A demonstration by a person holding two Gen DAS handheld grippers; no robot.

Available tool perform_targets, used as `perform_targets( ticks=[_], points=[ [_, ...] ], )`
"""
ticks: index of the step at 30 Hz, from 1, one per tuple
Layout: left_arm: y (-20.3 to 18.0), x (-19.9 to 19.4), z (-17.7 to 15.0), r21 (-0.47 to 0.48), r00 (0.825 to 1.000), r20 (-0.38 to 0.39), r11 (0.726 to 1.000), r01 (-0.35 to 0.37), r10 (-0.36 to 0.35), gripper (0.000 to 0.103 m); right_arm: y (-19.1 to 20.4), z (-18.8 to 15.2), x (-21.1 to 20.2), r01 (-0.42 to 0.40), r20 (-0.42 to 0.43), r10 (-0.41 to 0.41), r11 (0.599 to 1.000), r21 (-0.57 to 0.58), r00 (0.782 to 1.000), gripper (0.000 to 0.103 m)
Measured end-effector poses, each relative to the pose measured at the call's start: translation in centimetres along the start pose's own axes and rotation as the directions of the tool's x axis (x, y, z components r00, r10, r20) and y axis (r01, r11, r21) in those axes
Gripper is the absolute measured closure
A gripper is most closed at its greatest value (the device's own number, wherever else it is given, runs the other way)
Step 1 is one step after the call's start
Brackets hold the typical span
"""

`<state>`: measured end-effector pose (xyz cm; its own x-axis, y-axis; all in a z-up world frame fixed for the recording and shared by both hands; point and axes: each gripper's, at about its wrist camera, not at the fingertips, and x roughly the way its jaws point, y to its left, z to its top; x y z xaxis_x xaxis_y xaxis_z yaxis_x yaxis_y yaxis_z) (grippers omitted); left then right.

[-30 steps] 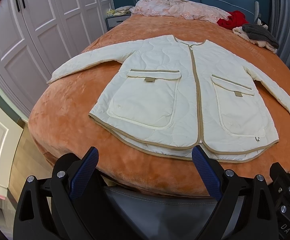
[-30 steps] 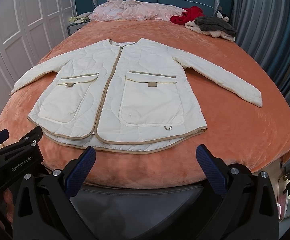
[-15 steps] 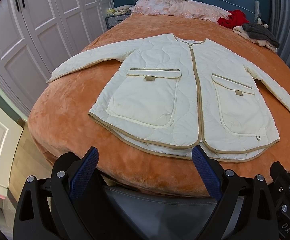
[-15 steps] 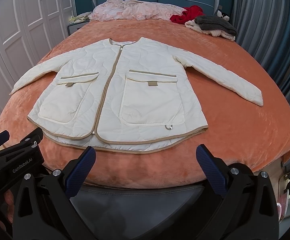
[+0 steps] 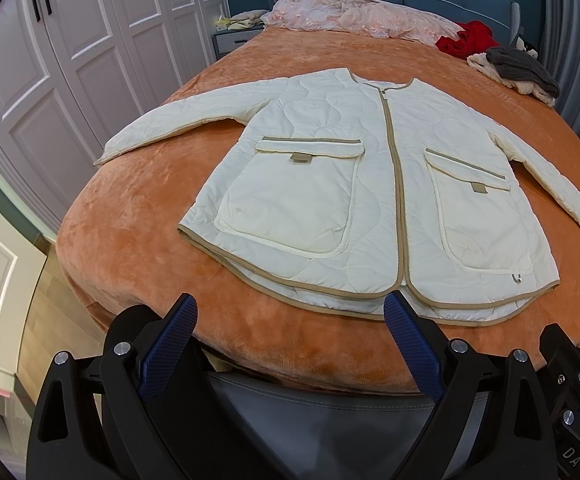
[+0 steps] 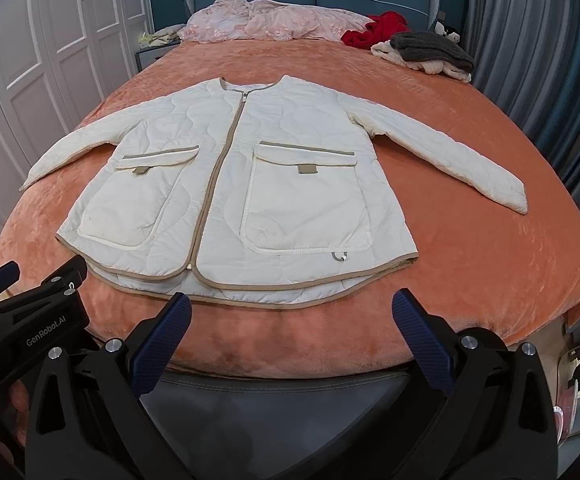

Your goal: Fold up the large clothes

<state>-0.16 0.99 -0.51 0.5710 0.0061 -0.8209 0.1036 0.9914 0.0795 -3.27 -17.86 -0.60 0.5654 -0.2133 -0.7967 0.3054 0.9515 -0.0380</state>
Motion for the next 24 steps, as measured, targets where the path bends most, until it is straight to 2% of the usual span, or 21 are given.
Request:
perform_targets(
  ticks=[24],
  points=[
    [0.19,0.25,-0.24,-0.002,1.000,-0.004,1.000,0.003,-0.003,0.011,-0.09,0.05,0.19,-0.002,-0.003,0.002,1.000,0.001,1.000,0.005]
  ],
)
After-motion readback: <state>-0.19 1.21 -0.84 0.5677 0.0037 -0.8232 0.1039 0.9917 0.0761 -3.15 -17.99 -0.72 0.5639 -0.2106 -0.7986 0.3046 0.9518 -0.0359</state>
